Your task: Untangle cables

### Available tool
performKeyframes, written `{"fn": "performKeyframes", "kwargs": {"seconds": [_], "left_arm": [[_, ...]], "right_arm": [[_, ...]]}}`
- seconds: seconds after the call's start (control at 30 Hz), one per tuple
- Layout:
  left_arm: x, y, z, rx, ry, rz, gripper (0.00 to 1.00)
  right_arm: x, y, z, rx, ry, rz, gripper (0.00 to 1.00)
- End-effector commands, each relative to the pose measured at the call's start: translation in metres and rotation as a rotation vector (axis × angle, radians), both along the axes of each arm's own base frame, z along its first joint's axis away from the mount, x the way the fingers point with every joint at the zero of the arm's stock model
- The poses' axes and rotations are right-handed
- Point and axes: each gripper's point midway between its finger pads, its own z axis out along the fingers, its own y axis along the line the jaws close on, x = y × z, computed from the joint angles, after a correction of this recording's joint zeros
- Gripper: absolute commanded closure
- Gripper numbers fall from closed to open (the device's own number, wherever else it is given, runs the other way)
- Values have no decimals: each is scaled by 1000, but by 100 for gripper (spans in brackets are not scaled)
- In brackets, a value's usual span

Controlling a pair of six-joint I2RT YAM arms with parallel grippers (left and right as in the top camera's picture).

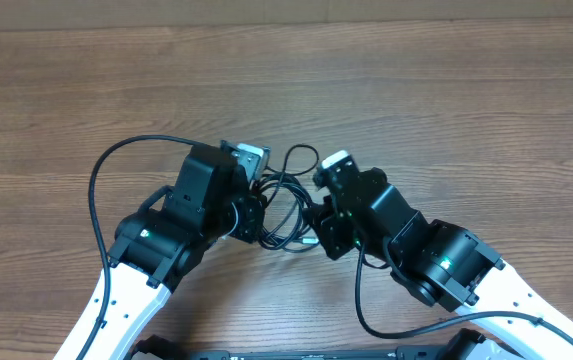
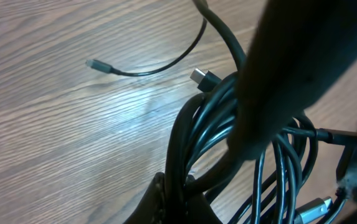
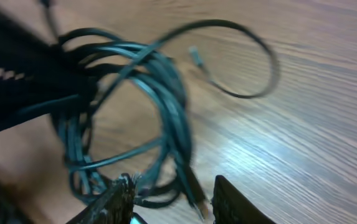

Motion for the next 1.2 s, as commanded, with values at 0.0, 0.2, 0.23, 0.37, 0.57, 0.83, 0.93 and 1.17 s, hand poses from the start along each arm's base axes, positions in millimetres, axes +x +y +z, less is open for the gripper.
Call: {"fn": "performKeyframes", "kwargs": {"seconds": [0.0, 0.2, 0.23, 0.37, 0.57, 0.83, 0.93, 1.17], "left_arm": [[-4, -9, 9, -23, -31, -85, 96], [-4, -8, 8, -34, -18, -60, 96], [-3, -7, 8, -37, -13, -45, 96], [-4, -6, 7, -56, 18, -2, 96], [-7, 1, 1, -51, 64, 75, 96], [-11, -4, 2, -76, 83, 50, 96], [-14, -6, 1, -85, 97, 39, 96], [-19, -4, -2, -71, 113, 30, 96]], "right_arm": [[-11, 9, 8, 21, -22, 113, 60], [-23, 21, 12, 92, 30, 168, 61], [-24, 22, 13, 100, 38, 163, 63], [-28, 24, 14, 134, 81, 147, 68], [-35, 28, 17, 179, 125, 151, 68], [-23, 28, -13, 147, 246, 5, 76], [-13, 20, -25, 85, 230, -52, 76], [-4, 4, -42, 6, 235, -160, 76]]}}
